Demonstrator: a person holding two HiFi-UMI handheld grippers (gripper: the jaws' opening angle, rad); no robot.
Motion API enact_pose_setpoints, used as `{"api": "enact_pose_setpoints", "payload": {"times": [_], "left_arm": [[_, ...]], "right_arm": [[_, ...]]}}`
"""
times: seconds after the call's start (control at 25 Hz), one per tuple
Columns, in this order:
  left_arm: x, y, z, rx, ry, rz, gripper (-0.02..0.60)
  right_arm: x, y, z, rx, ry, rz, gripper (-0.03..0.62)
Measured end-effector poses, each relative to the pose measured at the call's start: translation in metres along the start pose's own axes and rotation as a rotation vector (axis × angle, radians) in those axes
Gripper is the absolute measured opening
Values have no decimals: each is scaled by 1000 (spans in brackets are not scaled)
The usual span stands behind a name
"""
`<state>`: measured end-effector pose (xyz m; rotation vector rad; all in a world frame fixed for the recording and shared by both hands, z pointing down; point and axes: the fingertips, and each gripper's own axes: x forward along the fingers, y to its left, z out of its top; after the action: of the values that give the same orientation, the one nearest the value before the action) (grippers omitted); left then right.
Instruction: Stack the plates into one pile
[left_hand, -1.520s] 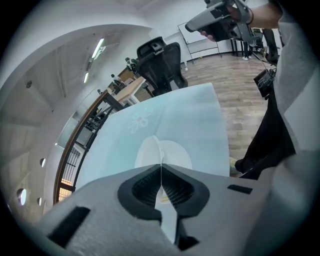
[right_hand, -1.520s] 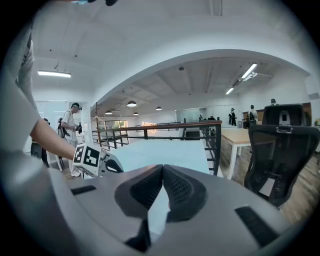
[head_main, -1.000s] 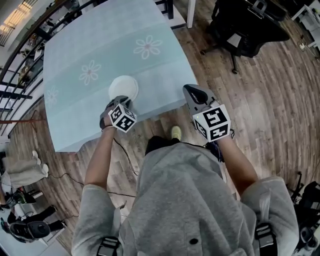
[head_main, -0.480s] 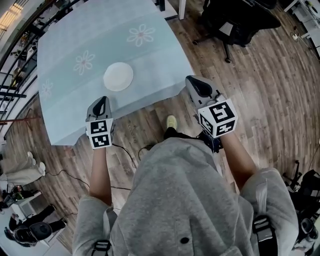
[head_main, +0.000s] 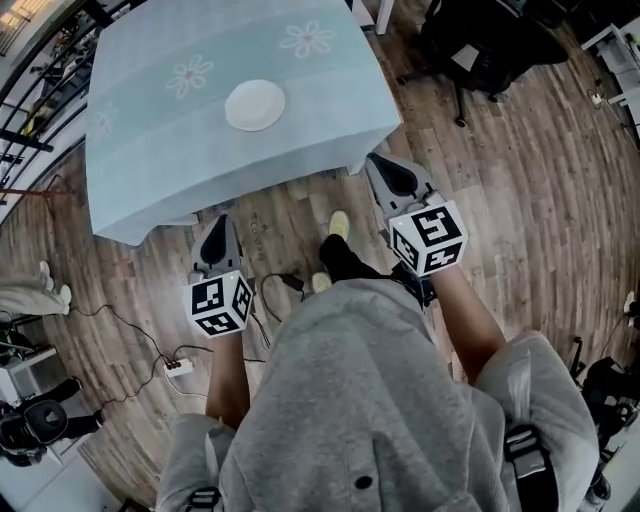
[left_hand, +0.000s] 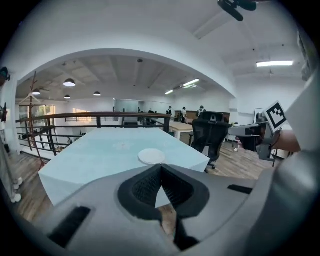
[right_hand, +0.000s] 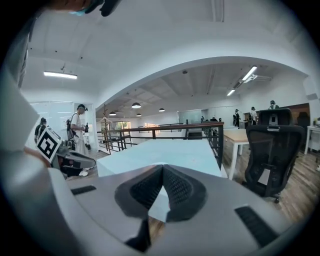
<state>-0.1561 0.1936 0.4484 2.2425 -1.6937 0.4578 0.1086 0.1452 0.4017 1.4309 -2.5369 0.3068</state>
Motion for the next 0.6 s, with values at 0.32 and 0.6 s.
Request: {"api": "enact_pose_setpoints", "payload": {"times": [0.32, 0.6], "left_arm": [[-48, -33, -37, -57, 16, -65, 20], [-65, -43, -31, -33, -10, -97, 20]], "right_arm": [[-43, 37, -18, -50, 18, 22, 25], [-66, 37, -19, -24, -3, -22, 25]]}}
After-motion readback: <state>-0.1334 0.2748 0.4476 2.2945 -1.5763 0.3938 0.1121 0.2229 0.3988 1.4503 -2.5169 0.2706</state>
